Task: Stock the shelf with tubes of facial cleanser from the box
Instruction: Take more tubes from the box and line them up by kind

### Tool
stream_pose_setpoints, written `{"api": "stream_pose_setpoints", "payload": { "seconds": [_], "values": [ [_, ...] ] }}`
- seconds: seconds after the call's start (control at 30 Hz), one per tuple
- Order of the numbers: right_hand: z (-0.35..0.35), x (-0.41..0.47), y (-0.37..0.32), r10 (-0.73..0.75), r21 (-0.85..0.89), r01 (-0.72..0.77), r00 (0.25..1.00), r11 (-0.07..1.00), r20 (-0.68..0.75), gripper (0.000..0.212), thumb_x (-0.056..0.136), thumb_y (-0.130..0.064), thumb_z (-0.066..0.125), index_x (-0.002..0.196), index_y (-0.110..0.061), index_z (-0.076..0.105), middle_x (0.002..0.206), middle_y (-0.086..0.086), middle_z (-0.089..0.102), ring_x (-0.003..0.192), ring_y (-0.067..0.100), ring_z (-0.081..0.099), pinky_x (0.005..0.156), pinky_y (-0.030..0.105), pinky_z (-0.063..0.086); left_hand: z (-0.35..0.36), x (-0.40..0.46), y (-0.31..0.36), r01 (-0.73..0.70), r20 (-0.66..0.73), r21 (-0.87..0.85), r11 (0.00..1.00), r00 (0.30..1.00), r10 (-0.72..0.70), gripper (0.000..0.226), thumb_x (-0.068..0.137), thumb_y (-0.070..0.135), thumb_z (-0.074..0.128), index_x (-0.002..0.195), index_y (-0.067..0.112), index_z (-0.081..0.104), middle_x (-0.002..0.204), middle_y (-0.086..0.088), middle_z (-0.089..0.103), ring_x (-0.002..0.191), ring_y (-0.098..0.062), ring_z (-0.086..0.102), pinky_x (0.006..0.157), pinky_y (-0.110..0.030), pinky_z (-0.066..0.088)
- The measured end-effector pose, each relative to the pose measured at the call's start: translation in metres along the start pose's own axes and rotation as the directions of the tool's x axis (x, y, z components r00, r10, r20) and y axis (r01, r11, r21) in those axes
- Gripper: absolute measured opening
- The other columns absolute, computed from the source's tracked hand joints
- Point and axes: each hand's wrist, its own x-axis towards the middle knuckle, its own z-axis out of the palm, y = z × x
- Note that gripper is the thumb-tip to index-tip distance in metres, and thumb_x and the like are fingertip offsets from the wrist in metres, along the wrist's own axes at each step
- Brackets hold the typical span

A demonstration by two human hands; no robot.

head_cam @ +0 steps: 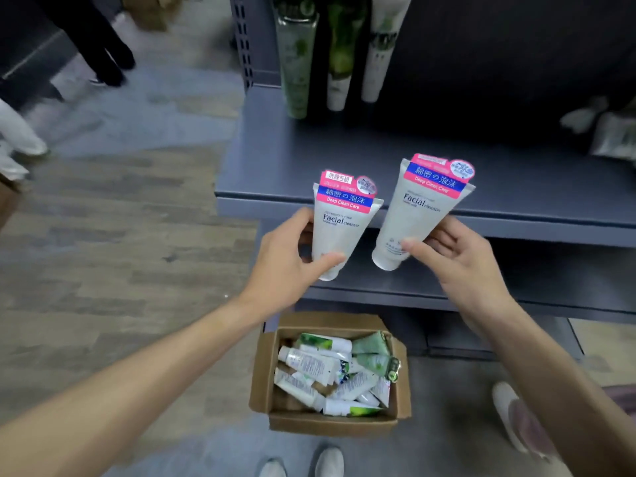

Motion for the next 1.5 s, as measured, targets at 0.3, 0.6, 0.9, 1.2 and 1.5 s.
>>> {"api": "stream_pose_setpoints", "payload": {
  "seconds": [0.3,0.6,0.9,1.2,1.5],
  "values": [
    [-0.018,0.053,-0.041,-0.096,-0.051,0.093,0.994,0.994,-0.051,0.043,0.086,-0.014,0.073,0.126,-0.019,0.060,0.122,-0.009,0.068,0.116,0.005,0.062,0.104,0.037,0.048,-0.002,0.068,0.048,-0.089,-0.073,-0.077,0.993,0.994,0.083,0.040,0.078,0.018,0.080,0.111,0.017,0.056,0.102,0.017,0.067,0.094,0.005,0.062,0.072,-0.010,0.049],
    [-0.032,0.103,-0.021,-0.152,-0.177,0.141,0.987,0.974,-0.049,0.036,0.090,-0.020,0.070,0.124,-0.022,0.059,0.119,-0.014,0.068,0.115,0.001,0.060,0.101,0.027,0.049,0.037,0.128,0.042,-0.079,-0.143,-0.092,0.993,0.988,0.066,0.035,0.079,0.020,0.079,0.105,0.023,0.056,0.098,0.020,0.068,0.089,0.007,0.064,0.073,-0.005,0.045],
    [-0.043,0.159,-0.009,-0.241,-0.213,0.212,0.963,0.954,-0.122,0.024,0.090,-0.026,0.070,0.109,-0.035,0.059,0.102,-0.019,0.070,0.101,-0.002,0.064,0.087,0.018,0.052,0.063,0.190,0.038,-0.107,-0.190,-0.026,0.994,0.977,0.101,0.033,0.081,0.026,0.077,0.105,0.028,0.055,0.095,0.021,0.062,0.084,0.011,0.059,0.070,0.000,0.043],
    [-0.055,0.200,0.008,-0.329,-0.256,0.260,0.902,0.931,-0.281,0.023,0.089,-0.030,0.070,0.109,-0.028,0.060,0.099,-0.023,0.066,0.094,-0.013,0.060,0.073,0.004,0.045,0.096,0.254,0.031,-0.141,-0.212,0.027,0.990,0.967,0.144,0.037,0.082,0.030,0.075,0.110,0.015,0.057,0.110,0.004,0.067,0.099,-0.011,0.063,0.082,-0.028,0.054],
    [-0.083,0.259,0.015,-0.362,-0.362,0.244,0.880,0.900,-0.307,0.023,0.088,-0.034,0.070,0.104,-0.022,0.061,0.093,-0.018,0.063,0.092,0.008,0.063,0.077,0.028,0.049,0.125,0.309,0.035,-0.176,-0.257,0.034,0.984,0.950,0.179,0.039,0.084,0.027,0.074,0.115,0.012,0.057,0.119,-0.003,0.065,0.112,-0.018,0.059,0.094,-0.037,0.051]
  ]
}}
